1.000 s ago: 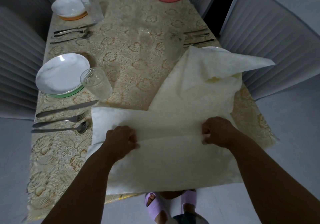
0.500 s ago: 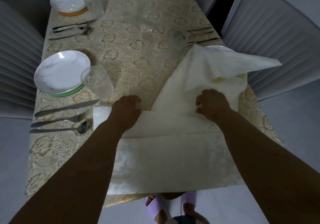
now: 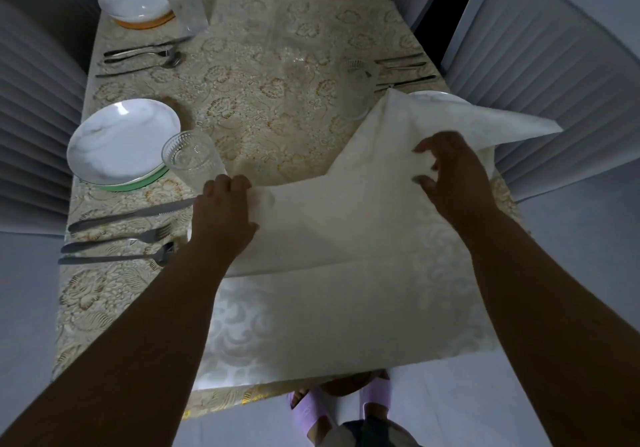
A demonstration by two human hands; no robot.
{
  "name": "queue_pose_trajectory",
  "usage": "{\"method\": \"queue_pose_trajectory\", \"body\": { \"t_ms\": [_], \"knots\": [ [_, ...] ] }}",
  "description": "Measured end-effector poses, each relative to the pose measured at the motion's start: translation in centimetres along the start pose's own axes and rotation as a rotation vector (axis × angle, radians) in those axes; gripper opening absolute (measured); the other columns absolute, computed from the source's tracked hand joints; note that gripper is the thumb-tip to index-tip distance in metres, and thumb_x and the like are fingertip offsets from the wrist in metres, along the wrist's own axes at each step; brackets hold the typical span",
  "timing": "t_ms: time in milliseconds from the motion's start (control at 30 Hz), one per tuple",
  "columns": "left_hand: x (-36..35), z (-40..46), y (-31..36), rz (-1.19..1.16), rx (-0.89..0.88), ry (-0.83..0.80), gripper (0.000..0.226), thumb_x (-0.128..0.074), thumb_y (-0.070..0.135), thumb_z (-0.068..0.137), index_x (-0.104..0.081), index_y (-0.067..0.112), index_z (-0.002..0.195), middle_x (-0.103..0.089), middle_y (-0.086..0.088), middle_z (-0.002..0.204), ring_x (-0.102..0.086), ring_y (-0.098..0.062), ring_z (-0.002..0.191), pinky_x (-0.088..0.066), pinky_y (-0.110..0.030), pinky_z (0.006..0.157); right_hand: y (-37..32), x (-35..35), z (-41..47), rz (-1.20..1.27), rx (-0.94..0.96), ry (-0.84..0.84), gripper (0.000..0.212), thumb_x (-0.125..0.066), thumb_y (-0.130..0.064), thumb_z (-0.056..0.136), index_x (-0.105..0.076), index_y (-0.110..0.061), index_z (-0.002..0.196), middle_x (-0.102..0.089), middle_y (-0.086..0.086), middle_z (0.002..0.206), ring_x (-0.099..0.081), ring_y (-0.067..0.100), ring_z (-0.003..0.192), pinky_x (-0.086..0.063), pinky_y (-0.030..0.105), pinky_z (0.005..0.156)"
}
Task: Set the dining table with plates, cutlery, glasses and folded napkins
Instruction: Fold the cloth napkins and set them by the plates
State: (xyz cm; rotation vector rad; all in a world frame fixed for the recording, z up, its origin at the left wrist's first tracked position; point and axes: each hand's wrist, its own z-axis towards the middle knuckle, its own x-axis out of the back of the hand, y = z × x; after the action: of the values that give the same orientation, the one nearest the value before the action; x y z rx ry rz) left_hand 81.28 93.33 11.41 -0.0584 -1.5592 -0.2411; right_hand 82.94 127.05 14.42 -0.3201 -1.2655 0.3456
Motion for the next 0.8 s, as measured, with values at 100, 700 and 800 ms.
{"method": "queue_pose_trajectory", "body": {
  "t_ms": [100, 700, 800],
  "knots": [
    [-0.7, -3.1, 0.0, -0.101, -0.063, 0.100, 0.076, -0.092, 0.014, 0.050, -0.055, 0.002, 0.115, -0.056, -0.022, 0.106, -0.056, -0.040, 0.093, -0.048, -0.045, 0.076, 0.4, -0.3, -2.8, -0.049, 0.001, -0.245, 0.029, -0.081, -0.017, 0.070, -0.065, -0.015, 0.094, -0.060, 0.002, 0.092, -0.056, 0.022, 0.085, -0.042, 0.029, 0.071],
    [-2.2, -7.7, -3.7, -0.145, 0.016, -0.262, 0.019, -0.076, 0.037, 0.077, -0.067, 0.020, 0.076, -0.052, 0.004, 0.077, -0.055, -0.026, 0.087, -0.038, -0.032, 0.070, 1.5, -1.1, -5.8, -0.363, -0.259, -0.695, 0.019, -0.072, -0.040, 0.078, -0.057, -0.030, 0.079, -0.054, -0.009, 0.088, -0.057, 0.017, 0.101, -0.031, 0.031, 0.086],
    [-1.7, -7.3, -3.3, -0.125, 0.019, -0.315, 0.018, -0.074, 0.038, 0.079, -0.065, 0.022, 0.077, -0.053, 0.007, 0.077, -0.058, -0.023, 0.088, -0.040, -0.032, 0.073, 1.3, -1.0, -5.4, -0.401, -0.289, -0.737, 0.020, -0.072, -0.043, 0.077, -0.057, -0.031, 0.081, -0.057, -0.007, 0.094, -0.056, 0.018, 0.104, -0.033, 0.034, 0.091]
  ]
}}
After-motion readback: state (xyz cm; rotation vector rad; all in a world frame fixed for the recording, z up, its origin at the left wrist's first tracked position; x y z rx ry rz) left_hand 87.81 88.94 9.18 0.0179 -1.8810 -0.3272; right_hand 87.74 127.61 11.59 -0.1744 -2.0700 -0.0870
